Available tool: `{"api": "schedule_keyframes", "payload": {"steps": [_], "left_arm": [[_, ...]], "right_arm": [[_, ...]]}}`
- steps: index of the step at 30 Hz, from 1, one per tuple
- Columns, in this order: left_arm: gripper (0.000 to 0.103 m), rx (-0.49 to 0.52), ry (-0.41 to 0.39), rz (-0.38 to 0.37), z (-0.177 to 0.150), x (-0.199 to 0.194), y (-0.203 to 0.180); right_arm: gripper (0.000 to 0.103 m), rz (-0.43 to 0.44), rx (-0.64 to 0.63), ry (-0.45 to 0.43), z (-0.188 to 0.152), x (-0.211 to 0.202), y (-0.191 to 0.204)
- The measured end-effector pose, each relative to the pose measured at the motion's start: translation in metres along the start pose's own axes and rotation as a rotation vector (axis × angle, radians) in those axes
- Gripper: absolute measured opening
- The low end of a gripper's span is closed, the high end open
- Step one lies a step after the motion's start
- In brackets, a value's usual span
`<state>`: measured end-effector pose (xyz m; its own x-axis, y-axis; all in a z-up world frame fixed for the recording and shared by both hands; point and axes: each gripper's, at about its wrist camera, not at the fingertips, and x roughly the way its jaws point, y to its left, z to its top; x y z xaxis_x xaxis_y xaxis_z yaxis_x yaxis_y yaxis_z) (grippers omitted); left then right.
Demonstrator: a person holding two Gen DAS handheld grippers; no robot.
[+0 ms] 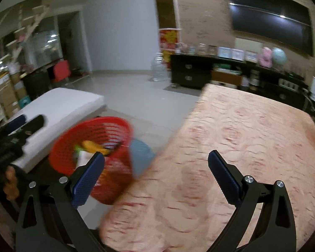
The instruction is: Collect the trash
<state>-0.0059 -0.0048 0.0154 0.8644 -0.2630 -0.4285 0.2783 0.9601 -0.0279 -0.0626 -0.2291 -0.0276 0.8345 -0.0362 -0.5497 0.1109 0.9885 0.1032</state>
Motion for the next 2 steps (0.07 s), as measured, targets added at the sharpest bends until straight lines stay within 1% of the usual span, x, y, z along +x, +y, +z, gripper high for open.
{"api": "schedule_keyframes", "payload": {"steps": [1,2], "left_arm": [[0.095,-0.007,0.001,-0.006,0.001,0.000,-0.001],[0.095,-0.013,0.000,-0.011,0.001,-0.001,-0.003]], "right_arm": [[0.096,-0.018,0.013,0.005,-0.001,-0.001,-0.010],[0.096,-0.056,0.040,0.018,-0.003,-0.001,-0.033]]}}
